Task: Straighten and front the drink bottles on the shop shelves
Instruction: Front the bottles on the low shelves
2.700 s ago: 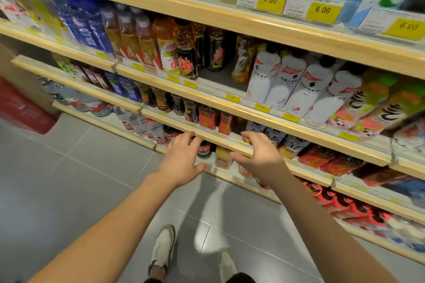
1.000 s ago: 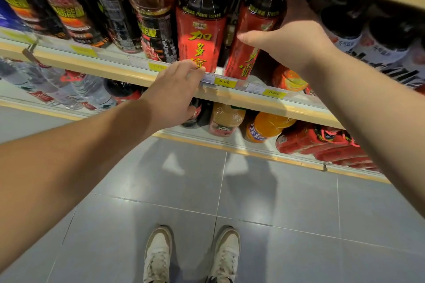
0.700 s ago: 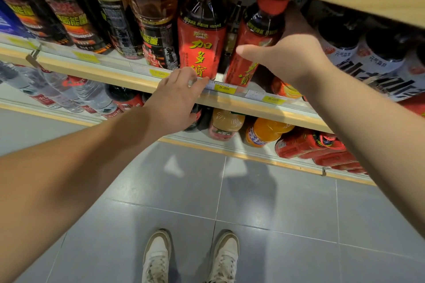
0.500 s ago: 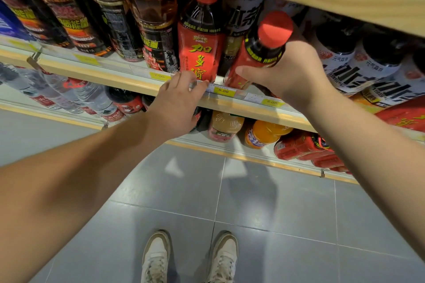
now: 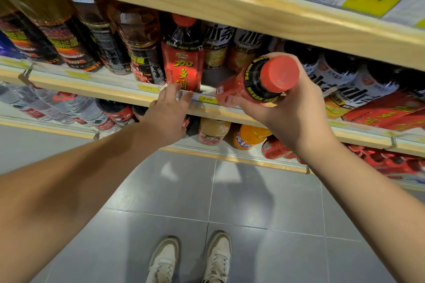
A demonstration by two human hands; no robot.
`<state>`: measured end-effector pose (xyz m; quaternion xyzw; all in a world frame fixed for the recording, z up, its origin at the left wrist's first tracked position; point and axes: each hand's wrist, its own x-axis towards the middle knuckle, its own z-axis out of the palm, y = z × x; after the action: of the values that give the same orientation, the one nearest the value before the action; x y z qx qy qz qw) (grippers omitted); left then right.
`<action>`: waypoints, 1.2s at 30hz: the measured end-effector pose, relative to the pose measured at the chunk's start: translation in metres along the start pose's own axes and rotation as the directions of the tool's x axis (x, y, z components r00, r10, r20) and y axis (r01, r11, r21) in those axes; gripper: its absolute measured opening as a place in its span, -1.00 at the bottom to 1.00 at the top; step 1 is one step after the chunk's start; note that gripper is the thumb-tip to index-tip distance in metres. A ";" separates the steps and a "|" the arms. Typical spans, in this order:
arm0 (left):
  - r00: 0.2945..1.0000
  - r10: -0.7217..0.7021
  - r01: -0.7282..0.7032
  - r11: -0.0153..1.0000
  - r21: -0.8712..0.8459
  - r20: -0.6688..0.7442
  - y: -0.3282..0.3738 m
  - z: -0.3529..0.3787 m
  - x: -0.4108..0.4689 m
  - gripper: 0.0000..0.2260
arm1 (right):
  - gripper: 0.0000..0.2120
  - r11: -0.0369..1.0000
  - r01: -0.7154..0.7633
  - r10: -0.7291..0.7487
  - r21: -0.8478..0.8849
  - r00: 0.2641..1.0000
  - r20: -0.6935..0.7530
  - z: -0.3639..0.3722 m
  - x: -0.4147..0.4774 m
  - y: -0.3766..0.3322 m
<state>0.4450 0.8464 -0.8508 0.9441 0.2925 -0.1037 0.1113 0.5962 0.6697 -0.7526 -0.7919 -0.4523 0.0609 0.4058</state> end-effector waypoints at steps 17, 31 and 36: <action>0.985 0.121 -0.133 0.987 0.094 0.119 0.068 -0.018 0.010 -0.27 | -0.39 0.949 -0.291 0.290 0.121 0.957 0.028 -0.105 -0.065 0.032; 0.979 -0.022 0.006 0.997 0.079 0.203 0.227 -0.003 0.028 -0.25 | -0.44 0.961 -0.255 0.252 0.104 0.967 0.036 -0.250 -0.103 0.146; 0.982 -0.003 -0.006 0.999 0.044 0.191 0.280 0.008 0.033 -0.22 | -0.42 0.959 -0.258 0.260 0.121 0.966 0.002 -0.281 -0.108 0.172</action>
<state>0.6310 0.6366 -0.8255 0.9323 0.2773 -0.2001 0.1181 0.7784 0.3769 -0.7153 -0.8186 -0.3376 0.1353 0.4445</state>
